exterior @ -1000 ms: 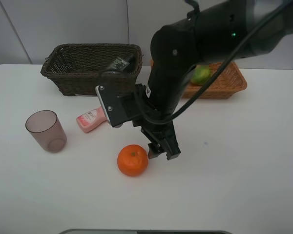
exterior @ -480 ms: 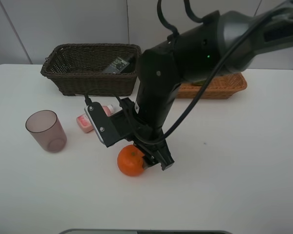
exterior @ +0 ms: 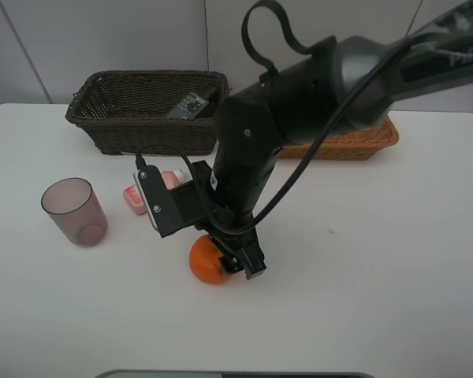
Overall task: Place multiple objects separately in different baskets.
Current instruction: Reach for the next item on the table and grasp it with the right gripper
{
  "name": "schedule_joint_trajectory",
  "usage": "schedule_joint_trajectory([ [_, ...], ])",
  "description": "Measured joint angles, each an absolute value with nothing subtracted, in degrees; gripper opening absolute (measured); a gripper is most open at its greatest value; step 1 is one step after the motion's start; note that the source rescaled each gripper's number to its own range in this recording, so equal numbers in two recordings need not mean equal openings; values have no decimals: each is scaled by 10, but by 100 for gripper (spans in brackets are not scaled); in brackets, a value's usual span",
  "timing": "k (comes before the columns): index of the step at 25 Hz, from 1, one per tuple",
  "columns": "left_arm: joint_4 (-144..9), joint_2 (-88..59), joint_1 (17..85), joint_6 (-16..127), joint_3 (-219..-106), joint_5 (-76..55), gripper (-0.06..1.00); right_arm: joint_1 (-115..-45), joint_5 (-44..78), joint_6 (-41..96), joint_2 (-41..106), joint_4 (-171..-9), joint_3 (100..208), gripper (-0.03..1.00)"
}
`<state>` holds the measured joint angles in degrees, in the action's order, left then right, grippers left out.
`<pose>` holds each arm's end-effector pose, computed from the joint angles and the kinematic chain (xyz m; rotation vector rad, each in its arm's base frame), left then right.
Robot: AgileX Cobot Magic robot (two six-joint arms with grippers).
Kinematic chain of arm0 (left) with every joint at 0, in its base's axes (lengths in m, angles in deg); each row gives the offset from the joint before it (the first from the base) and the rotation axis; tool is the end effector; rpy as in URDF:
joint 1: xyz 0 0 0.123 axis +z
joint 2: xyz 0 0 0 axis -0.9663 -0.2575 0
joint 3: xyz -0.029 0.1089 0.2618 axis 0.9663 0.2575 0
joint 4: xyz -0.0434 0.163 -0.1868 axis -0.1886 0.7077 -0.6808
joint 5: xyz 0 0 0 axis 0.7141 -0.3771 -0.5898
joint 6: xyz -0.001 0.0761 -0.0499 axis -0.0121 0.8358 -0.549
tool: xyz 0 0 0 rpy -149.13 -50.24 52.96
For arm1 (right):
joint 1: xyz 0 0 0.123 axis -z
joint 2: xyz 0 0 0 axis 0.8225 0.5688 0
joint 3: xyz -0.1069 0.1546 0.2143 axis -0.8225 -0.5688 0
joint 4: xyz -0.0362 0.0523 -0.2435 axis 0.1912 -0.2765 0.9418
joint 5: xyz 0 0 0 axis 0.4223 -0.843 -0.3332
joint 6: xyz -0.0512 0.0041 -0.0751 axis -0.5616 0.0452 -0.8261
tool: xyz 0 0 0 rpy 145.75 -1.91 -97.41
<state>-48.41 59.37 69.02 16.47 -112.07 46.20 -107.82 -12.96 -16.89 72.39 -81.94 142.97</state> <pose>-0.0061 0.0080 0.2786 0.0086 2.0298 -0.0160 0.2284 0.2968 0.1370 -2.5439 1.4670 -0.0475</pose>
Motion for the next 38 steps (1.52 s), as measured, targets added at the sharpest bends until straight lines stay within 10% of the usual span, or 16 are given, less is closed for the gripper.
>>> schedule_joint_trajectory([
  [38, -484, 594, 690, 165, -1121, 462, 92, -1079, -117, -167, 768, -819, 1430, 76],
])
